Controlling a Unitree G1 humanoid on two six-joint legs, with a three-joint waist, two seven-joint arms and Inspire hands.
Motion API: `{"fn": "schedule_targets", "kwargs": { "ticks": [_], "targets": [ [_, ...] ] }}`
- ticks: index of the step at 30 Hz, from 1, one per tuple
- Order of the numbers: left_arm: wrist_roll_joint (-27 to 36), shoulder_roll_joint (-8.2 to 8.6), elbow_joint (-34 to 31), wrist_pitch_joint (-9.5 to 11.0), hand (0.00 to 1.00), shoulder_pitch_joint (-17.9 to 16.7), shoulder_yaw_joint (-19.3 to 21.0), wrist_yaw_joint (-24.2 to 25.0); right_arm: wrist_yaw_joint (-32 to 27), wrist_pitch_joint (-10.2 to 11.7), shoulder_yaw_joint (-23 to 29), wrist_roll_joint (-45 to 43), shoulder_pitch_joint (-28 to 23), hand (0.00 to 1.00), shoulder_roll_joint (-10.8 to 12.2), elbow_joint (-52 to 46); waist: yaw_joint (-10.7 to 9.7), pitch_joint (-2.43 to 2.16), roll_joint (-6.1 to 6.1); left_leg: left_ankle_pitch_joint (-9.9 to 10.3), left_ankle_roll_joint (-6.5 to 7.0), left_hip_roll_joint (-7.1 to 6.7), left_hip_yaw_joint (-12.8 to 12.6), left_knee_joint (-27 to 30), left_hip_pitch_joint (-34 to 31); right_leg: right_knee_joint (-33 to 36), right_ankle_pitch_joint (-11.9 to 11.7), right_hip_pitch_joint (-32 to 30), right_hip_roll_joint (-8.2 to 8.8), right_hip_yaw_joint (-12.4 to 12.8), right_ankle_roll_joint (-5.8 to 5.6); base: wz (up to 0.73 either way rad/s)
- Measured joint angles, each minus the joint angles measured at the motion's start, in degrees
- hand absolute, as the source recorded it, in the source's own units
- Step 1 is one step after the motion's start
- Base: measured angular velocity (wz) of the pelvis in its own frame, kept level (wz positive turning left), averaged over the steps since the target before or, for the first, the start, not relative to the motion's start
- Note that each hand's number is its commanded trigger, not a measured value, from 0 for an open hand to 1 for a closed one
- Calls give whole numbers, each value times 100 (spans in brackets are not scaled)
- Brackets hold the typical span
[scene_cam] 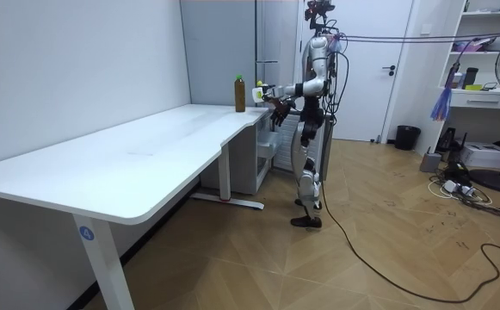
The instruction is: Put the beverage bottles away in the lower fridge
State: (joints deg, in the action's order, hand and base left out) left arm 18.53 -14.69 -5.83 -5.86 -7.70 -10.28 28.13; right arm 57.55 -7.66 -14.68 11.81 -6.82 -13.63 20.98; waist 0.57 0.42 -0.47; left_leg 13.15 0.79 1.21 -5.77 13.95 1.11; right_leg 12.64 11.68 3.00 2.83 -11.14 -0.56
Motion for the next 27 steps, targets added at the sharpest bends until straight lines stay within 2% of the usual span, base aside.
{"fn": "schedule_targets", "kwargs": {
  "ticks": [7, 12, 17, 27],
  "targets": [
    [-5, -4, 19, -3, 100, 0, -263, 1, 11, -121, -215, 324, 1, 0, -1, 32, -10, 7, -10, 2, 0, 1, -3, 74, -55, 0, 0, -9, 7, -24, 0, 2],
    [-6, -5, 35, -3, 100, 0, -673, 25, 5, -125, -488, 817, 3, 0, 5, 32, 4, 31, -23, 4, -1, 11, -7, 58, -72, 44, 0, -51, 8, -16, 0, 0],
    [-6, -5, 177, -3, 100, 0, -703, 217, 8, -122, -498, 1275, 3, 0, 5, 32, 12, 58, -72, 3, 0, 12, -19, 61, -154, 107, 1, -151, 11, -11, 0, -3],
    [-28, -57, 465, -3, 100, 0, -704, 252, 131, -122, -538, 1515, 6, 0, 33, 55, -18, 57, -98, 2, 1, 9, -21, 50, -172, 94, 0, -191, 12, -15, 0, 0]
  ]
}}
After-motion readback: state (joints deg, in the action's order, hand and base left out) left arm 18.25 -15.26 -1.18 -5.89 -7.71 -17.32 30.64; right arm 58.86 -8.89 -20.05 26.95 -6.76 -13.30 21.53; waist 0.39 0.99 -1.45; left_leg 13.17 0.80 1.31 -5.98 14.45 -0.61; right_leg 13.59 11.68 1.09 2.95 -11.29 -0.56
